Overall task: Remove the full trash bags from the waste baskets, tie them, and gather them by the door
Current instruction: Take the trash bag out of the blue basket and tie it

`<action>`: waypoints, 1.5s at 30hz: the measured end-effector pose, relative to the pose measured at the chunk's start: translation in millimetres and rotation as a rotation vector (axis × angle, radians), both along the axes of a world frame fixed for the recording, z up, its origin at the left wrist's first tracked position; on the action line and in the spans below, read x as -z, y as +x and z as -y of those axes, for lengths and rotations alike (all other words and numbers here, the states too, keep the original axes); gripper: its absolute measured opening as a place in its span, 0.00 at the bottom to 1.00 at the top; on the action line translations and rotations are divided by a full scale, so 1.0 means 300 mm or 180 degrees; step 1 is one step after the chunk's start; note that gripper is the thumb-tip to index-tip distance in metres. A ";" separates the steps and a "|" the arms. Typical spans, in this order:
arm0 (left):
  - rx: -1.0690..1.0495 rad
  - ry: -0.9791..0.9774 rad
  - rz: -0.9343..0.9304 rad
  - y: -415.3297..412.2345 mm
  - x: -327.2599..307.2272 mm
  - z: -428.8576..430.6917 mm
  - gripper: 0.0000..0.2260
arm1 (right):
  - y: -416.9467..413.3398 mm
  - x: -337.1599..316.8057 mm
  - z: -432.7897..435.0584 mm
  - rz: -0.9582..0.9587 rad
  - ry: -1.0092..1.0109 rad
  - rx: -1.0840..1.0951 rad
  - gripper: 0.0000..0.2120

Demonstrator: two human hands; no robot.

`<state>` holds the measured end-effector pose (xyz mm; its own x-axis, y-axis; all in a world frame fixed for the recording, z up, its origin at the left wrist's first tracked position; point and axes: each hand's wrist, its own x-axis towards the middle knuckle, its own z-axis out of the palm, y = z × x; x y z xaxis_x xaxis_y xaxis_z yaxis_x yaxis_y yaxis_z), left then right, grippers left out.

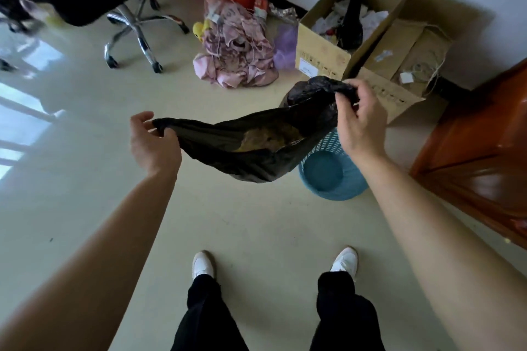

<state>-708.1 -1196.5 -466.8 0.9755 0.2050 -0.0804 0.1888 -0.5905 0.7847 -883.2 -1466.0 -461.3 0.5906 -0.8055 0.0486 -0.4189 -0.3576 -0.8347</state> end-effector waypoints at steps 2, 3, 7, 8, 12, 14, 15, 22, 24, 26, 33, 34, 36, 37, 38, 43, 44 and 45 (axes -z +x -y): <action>0.0146 -0.0018 -0.0142 0.086 0.045 -0.113 0.17 | 0.045 0.034 -0.113 -0.0177 0.0106 -0.0016 0.13; 0.0258 0.0036 -0.0203 0.124 0.069 -0.161 0.16 | 0.065 0.059 -0.160 -0.0326 0.0175 0.0039 0.13; 0.0814 0.0234 -0.0330 0.241 0.151 -0.326 0.11 | 0.160 0.159 -0.364 -0.0836 0.0696 0.0612 0.19; 0.0937 0.0241 -0.0351 0.262 0.176 -0.358 0.11 | 0.181 0.187 -0.412 -0.0916 0.0772 0.0699 0.20; 0.1155 0.0252 -0.0426 0.302 0.289 -0.422 0.10 | 0.220 0.277 -0.545 -0.1221 0.0860 0.0733 0.12; 0.1206 0.0188 -0.0587 0.304 0.369 -0.436 0.11 | 0.218 0.353 -0.582 -0.1338 0.0938 0.0701 0.12; 0.1221 0.0133 -0.0709 0.303 0.421 -0.440 0.12 | 0.214 0.408 -0.596 -0.1397 0.1023 0.0698 0.12; 0.1275 0.0304 -0.1087 0.265 0.836 -0.455 0.15 | 0.207 0.851 -0.617 -0.1512 0.1544 0.0573 0.09; 0.1278 0.0340 -0.1027 0.254 0.904 -0.443 0.13 | 0.208 0.923 -0.618 -0.1364 0.1565 0.0572 0.12; 0.1224 0.0288 -0.0985 0.250 0.928 -0.434 0.14 | 0.210 0.954 -0.627 -0.1223 0.1471 0.0478 0.12; 0.1047 0.0355 -0.0929 0.161 0.960 -0.479 0.42 | 0.152 0.988 -0.658 -0.1255 0.1217 -0.0163 0.47; 0.1119 0.0409 -0.1017 0.145 0.979 -0.492 0.48 | 0.136 1.011 -0.659 -0.1299 0.1156 -0.0237 0.52; 0.1377 0.0576 -0.1216 0.109 1.035 -0.523 0.56 | 0.103 1.092 -0.653 -0.1343 0.0987 -0.0291 0.59; 0.1539 0.0671 -0.1287 0.087 1.076 -0.540 0.59 | 0.087 1.135 -0.652 -0.1394 0.0930 -0.0280 0.61; 0.1709 0.0772 -0.1339 0.064 1.122 -0.557 0.61 | 0.068 1.197 -0.645 -0.1469 0.0895 -0.0280 0.62; 0.2184 0.1168 -0.1398 0.001 1.394 -0.571 0.64 | 0.004 1.491 -0.626 -0.1748 0.0520 -0.0924 0.50; 0.2152 0.1178 -0.1398 0.010 1.445 -0.552 0.64 | 0.005 1.544 -0.627 -0.1779 0.0399 -0.1078 0.50; 0.2114 0.1155 -0.1358 0.023 1.488 -0.526 0.64 | 0.015 1.590 -0.631 -0.1816 0.0329 -0.1189 0.52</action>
<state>-701.3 -1038.6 -913.0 0.8037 -0.3122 -0.5065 -0.0485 -0.8829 0.4671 -878.8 -1276.7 -938.2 0.7400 -0.5266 -0.4184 -0.6670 -0.4939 -0.5579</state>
